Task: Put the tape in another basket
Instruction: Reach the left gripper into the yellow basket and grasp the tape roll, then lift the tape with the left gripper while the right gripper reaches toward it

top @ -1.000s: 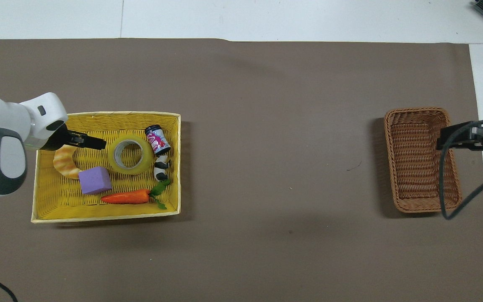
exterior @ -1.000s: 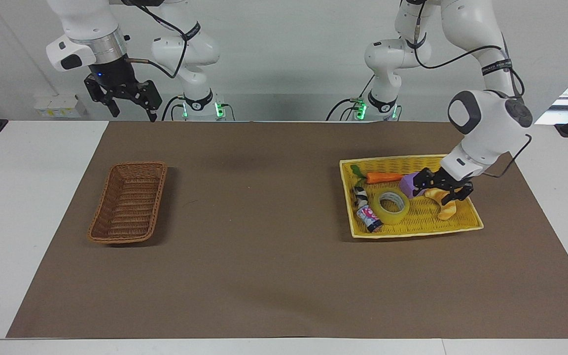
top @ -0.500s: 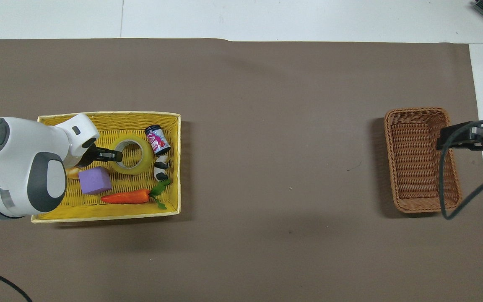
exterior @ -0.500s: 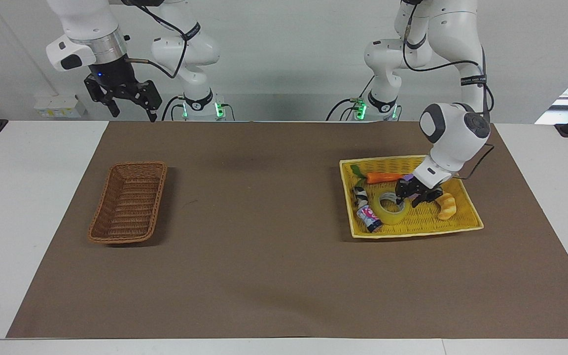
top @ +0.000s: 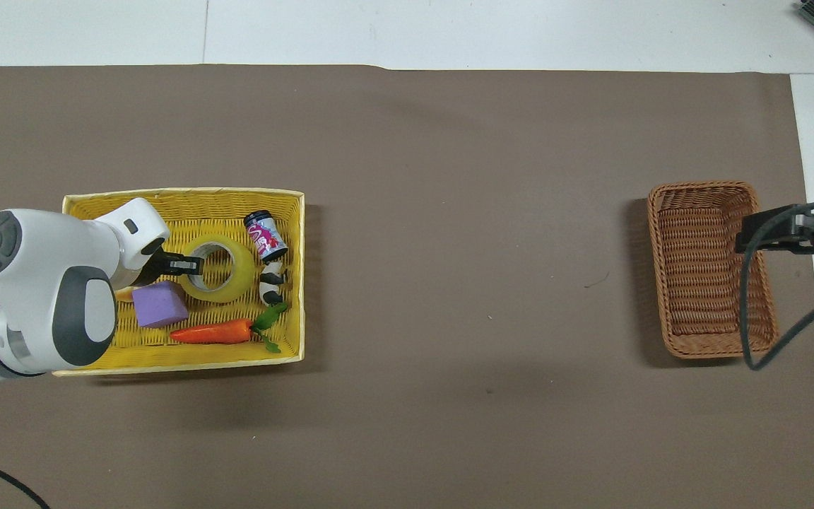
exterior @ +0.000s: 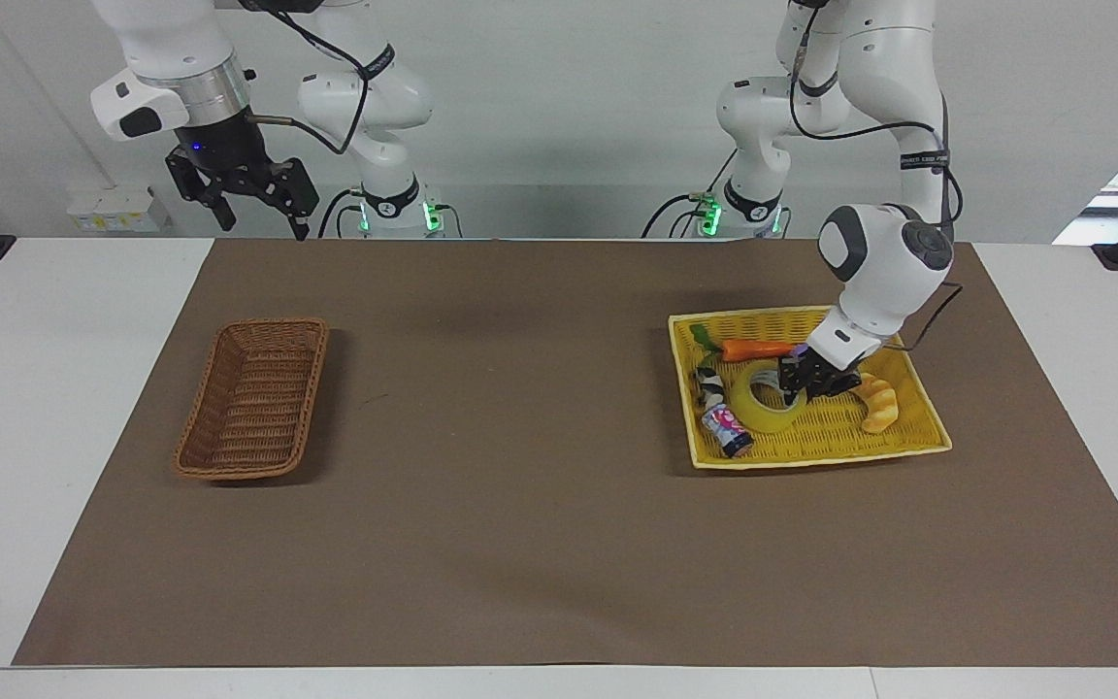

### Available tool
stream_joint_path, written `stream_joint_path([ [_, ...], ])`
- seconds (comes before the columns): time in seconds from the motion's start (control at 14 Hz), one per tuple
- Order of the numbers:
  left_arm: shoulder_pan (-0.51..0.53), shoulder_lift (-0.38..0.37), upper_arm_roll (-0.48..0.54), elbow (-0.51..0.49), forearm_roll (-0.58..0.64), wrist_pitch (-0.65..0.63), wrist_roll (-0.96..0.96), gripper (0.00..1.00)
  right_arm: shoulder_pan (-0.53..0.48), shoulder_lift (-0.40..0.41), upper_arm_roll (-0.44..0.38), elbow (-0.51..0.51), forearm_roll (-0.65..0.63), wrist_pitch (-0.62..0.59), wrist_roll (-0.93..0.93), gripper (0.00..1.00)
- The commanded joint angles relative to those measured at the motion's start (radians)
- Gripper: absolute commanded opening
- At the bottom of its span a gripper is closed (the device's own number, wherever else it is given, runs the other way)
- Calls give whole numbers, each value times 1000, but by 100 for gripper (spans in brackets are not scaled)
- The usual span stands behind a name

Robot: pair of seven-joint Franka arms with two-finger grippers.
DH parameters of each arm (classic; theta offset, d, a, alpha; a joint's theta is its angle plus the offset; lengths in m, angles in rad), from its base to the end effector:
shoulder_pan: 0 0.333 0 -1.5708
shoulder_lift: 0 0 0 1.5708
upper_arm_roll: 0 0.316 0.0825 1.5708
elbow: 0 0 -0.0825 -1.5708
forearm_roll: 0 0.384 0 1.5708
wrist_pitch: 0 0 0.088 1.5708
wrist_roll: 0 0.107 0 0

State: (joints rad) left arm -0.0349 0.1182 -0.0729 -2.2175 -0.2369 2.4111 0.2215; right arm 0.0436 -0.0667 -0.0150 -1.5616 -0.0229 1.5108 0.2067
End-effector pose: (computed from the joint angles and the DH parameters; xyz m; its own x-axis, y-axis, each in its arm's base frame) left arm 0.5460 -0.0602 0.3309 0.9842 -0.1484 0.0967 -0.1626 -0.9736 0.1604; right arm 0.5275 0.0122 0.6596 0.9837 -0.1785 0.0200 -0.1788 -0.9837 0.0181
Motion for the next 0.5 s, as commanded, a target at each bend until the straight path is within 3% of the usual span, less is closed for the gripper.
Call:
stream_joint_path([
  [0.0,3,-58,15,60,-4,-130,-13,0,-11,-24,4,-26,11,0,-35,100],
  [0.29,16,-60,16,208,-2,-268,-123,0,-1,-24,6,-43,138,14,-41,100],
  [0.43,1,-57,13,258,-2,-291,-209,0,56,-16,9,-55,150,58,-27,100],
])
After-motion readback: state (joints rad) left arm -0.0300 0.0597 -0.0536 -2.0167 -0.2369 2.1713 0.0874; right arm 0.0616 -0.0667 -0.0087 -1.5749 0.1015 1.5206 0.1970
